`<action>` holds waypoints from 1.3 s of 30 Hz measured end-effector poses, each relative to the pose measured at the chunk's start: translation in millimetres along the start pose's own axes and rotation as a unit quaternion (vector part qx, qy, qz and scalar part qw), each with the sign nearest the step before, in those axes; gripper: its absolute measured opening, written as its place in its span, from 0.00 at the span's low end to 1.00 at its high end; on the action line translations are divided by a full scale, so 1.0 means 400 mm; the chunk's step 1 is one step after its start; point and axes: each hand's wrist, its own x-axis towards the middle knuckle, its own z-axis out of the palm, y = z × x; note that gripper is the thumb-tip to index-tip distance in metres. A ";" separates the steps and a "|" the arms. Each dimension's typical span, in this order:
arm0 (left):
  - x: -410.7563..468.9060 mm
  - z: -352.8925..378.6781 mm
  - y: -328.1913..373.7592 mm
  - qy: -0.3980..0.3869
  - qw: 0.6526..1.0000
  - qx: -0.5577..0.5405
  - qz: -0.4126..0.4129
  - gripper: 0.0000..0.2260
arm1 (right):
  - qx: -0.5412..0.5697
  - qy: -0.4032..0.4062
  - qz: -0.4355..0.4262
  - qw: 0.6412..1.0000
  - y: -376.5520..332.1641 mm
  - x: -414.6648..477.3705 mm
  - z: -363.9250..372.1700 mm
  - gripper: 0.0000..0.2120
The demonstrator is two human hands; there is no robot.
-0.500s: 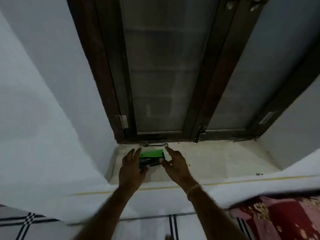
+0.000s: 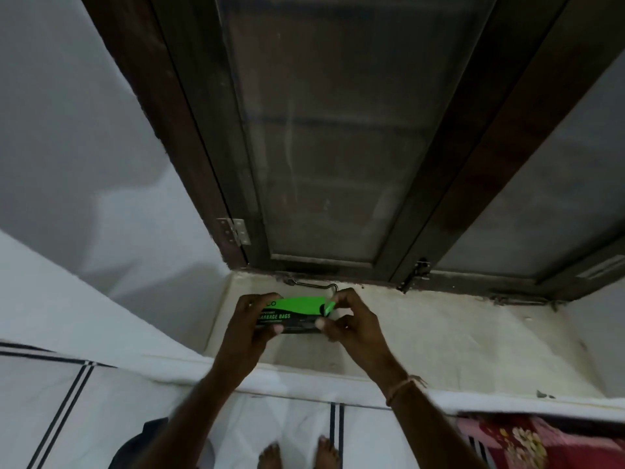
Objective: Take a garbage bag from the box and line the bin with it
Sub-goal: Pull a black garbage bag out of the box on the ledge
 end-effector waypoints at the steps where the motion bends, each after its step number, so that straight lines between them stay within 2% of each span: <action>1: 0.000 -0.004 0.003 0.008 1.000 -0.012 -0.003 0.22 | 0.026 0.000 0.004 1.000 -0.003 -0.001 -0.006 0.17; 7: 0.011 -0.004 0.020 0.006 0.999 -0.051 -0.010 0.22 | 0.083 -0.064 0.053 0.993 -0.031 0.011 -0.036 0.14; 10: 0.014 -0.007 0.012 0.030 0.996 -0.067 -0.043 0.27 | 0.145 -0.055 0.046 0.987 -0.038 0.023 -0.056 0.12; 13: 0.017 -0.008 0.008 0.041 0.996 -0.056 -0.051 0.28 | 0.152 -0.022 0.038 0.987 -0.027 0.030 -0.071 0.09; 15: 0.018 0.003 0.014 0.048 0.995 -0.067 -0.049 0.27 | 0.100 0.011 0.031 0.994 -0.009 0.038 -0.071 0.05; 17: 0.024 0.014 0.030 0.056 0.995 -0.065 -0.047 0.26 | -0.016 0.053 -0.016 0.998 0.009 0.055 -0.062 0.09; 19: 0.034 0.021 0.042 0.059 0.996 -0.044 -0.046 0.27 | -0.132 0.094 -0.074 0.984 0.010 0.065 -0.047 0.13; 23: 0.028 0.001 0.062 0.075 0.996 -0.016 -0.037 0.27 | -0.202 0.152 -0.088 0.963 -0.009 0.060 -0.024 0.10; 25: 0.022 -0.010 0.064 0.087 0.995 -0.014 -0.035 0.26 | -0.227 0.156 -0.091 0.957 -0.002 0.057 -0.022 0.09; 28: 0.014 -0.011 0.073 0.086 0.996 -0.005 -0.019 0.27 | -0.054 0.095 -0.054 0.993 0.003 0.050 -0.016 0.08; 31: 0.012 -0.015 0.078 0.052 0.998 0.023 0.016 0.23 | 0.103 0.021 0.025 0.994 0.017 0.030 0.003 0.10; 33: 0.016 -0.023 0.088 0.039 0.996 0.072 0.034 0.23 | 0.196 -0.025 0.063 0.978 0.034 0.011 0.012 0.14; 35: 0.018 -0.032 0.114 0.031 0.991 0.120 0.051 0.24 | 0.315 -0.030 0.119 0.941 0.042 -0.009 0.010 0.16; 39: 0.040 -0.042 0.183 0.013 0.975 0.210 0.076 0.27 | 0.408 -0.040 0.181 0.894 0.004 -0.022 0.021 0.14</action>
